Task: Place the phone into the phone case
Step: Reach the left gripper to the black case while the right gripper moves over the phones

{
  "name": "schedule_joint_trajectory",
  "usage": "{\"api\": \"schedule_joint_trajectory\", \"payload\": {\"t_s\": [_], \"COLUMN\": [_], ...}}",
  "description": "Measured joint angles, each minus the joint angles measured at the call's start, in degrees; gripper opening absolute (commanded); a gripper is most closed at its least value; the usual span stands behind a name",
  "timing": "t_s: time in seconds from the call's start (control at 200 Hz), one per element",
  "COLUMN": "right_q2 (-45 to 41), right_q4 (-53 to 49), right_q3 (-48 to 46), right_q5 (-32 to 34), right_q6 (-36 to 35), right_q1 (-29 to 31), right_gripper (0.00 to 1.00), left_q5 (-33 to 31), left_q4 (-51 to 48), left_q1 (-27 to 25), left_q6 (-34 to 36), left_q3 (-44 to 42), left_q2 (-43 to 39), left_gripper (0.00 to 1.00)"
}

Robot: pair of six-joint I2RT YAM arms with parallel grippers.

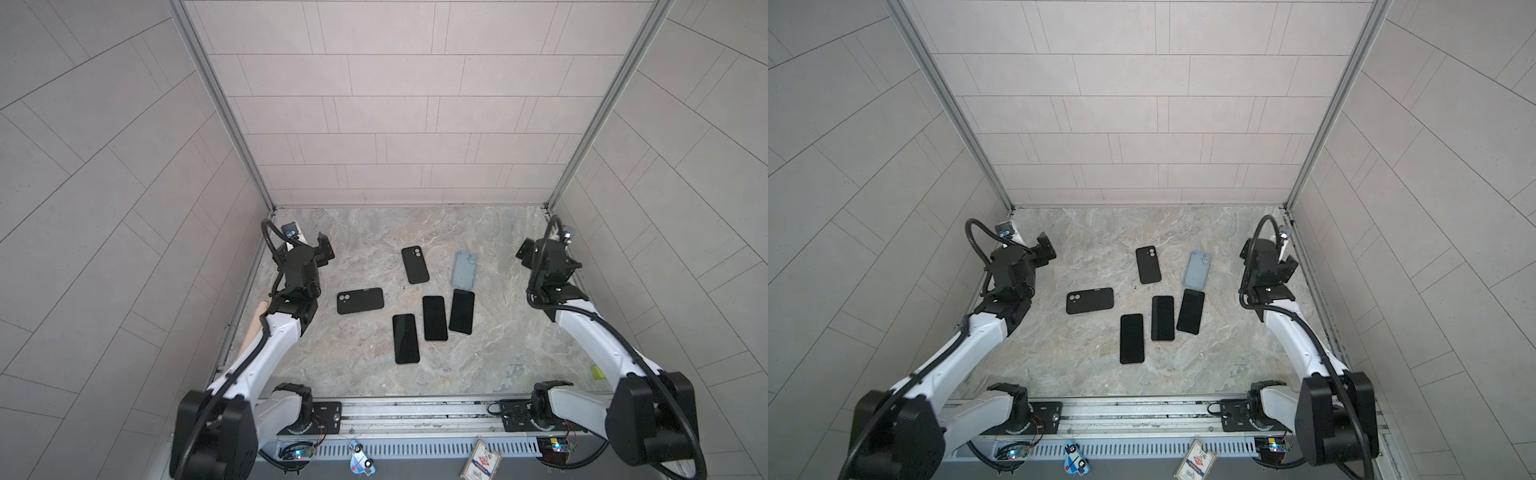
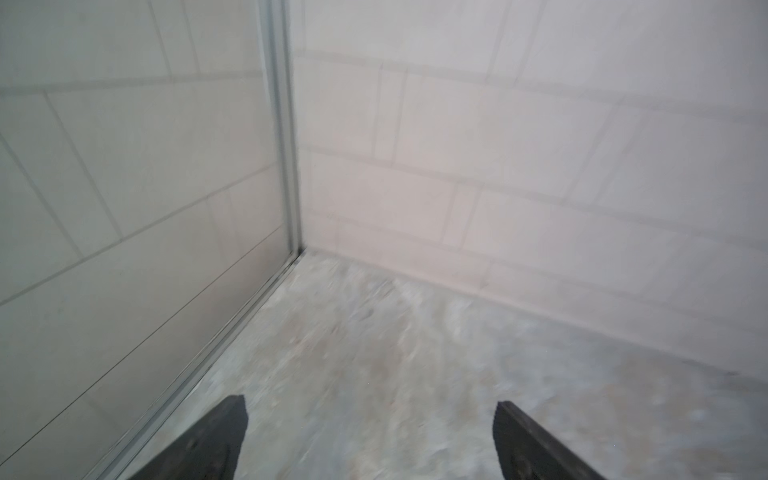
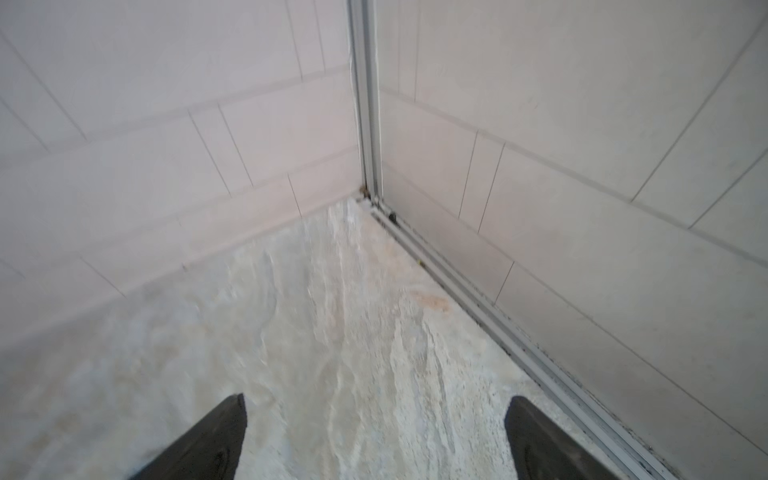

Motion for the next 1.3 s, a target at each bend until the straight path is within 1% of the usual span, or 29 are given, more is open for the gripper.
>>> {"api": "schedule_joint_trajectory", "payload": {"t_s": [0.045,0.06,0.08,0.1,0.135,0.17,0.21,0.24,0.31,0.345,0.375,0.405,0.465,0.535,0.61,0.665,0.695,0.75,0.795,0.821,0.866,0.921,0.966,1.011,1.076,1.091,1.156,1.211,1.296], "right_q2": [-2.1,-2.9,-3.5,-4.3,-5.4,-6.3,-7.0,-7.3,-7.8,-7.8,-7.6,-7.0,-4.3,-0.1,4.0,6.3,7.2,8.6,9.5,10.1,11.1,12.2,13.0,13.7,14.7,14.9,15.6,15.8,15.8], "right_q4": [-4.3,-5.9,-7.4,-9.0,-11.7,-14.3,-17.2,-18.5,-19.3,-19.3,-19.4,-20.0,-21.8,-23.5,-25.6,-25.9,-25.8,-25.8,-25.7,-25.8,-25.9,-25.9,-25.9,-26.0,-26.1,-26.1,-26.2,-26.3,-26.4], "right_q3": [4.1,5.3,6.1,6.8,7.2,7.1,6.3,5.1,0.4,-2.4,-4.8,-6.7,-8.3,-7.0,-3.7,-1.4,-0.6,0.4,0.6,0.6,0.4,0.3,0.3,0.4,0.6,0.6,0.8,0.8,0.9], "right_q5": [0.0,-0.3,-0.8,-1.6,-3.5,-6.1,-10.1,-13.0,-19.4,-21.6,-22.8,-23.7,-25.2,-25.0,-23.7,-22.3,-21.8,-21.0,-20.1,-19.6,-19.1,-18.8,-18.7,-18.6,-18.5,-18.4,-18.3,-17.9,-17.0], "right_q6": [2.4,3.2,4.0,4.7,5.9,7.1,8.5,9.4,10.6,10.6,10.5,10.2,9.7,9.6,9.9,10.1,10.2,10.6,11.0,11.3,11.6,11.9,12.1,12.2,12.3,12.3,12.5,12.6,12.7], "right_q1": [-0.3,-0.3,-0.3,-0.3,-0.3,-0.3,-0.3,-0.1,2.3,5.4,9.6,14.8,27.3,40.4,49.6,53.9,55.4,56.7,56.8,56.8,56.8,56.7,56.8,56.9,57.1,57.1,57.2,57.2,57.7], "right_gripper": [1.00,1.00,1.00,1.00,0.99,0.97,0.93,0.91,0.89,0.89,0.89,0.89,0.89,0.92,0.95,0.96,0.96,0.96,0.93,0.92,0.87,0.87,0.86,0.86,0.86,0.83,0.80,0.80,0.80], "left_q5": [-0.6,-1.1,-1.2,-1.5,-1.6,-0.9,0.6,1.7,4.8,6.1,7.1,8.3,10.5,12.1,12.6,12.8,12.9,14.2,15.3,16.4,17.7,18.9,19.6,20.2,20.6,20.6,20.7,20.8,21.0], "left_q4": [-1.8,-2.8,-3.5,-5.4,-8.6,-12.5,-17.1,-19.7,-25.2,-27.1,-27.8,-28.6,-30.4,-32.7,-32.9,-32.9,-33.1,-33.4,-33.4,-33.4,-33.2,-33.0,-32.5,-32.5,-33.5,-33.9,-35.9,-36.1,-35.7], "left_q1": [-5.7,-8.8,-10.8,-14.1,-18.2,-21.4,-23.4,-23.8,-24.0,-24.0,-24.0,-24.0,-23.9,-23.8,-23.6,-23.1,-22.6,-20.0,-16.3,-14.1,-10.1,-6.3,-3.9,-2.8,-2.3,-2.1,-1.4,-0.5,1.4], "left_q6": [-0.8,-0.8,-0.8,-1.1,-1.9,-3.3,-5.6,-7.3,-11.5,-13.5,-15.0,-16.6,-19.5,-22.0,-24.1,-25.7,-26.4,-27.5,-29.0,-29.3,-30.3,-30.7,-31.0,-31.3,-31.3,-31.3,-31.1,-31.0,-30.9], "left_q3": [1.5,2.2,2.6,3.6,5.0,6.2,6.8,6.4,2.4,-0.4,-3.0,-5.7,-10.1,-11.3,-11.1,-11.1,-11.1,-11.1,-11.1,-11.1,-11.1,-11.1,-11.0,-10.4,-7.8,-6.9,-1.9,1.5,4.1], "left_q2": [-2.6,-3.4,-3.7,-3.7,-2.8,-1.6,0.1,0.9,0.9,-0.2,-1.6,-3.3,-6.7,-8.5,-9.3,-9.5,-9.3,-8.2,-6.3,-4.9,-1.8,1.9,5.8,9.0,14.0,15.1,19.9,22.8,25.8], "left_gripper": [1.00,1.00,1.00,1.00,1.00,1.00,1.00,1.00,1.00,1.00,1.00,0.99,0.97,0.95,0.94,0.82,0.72,0.59,0.49,0.46,0.45,0.45,0.48,0.51,0.51,0.51,0.50,0.47,0.40]}}
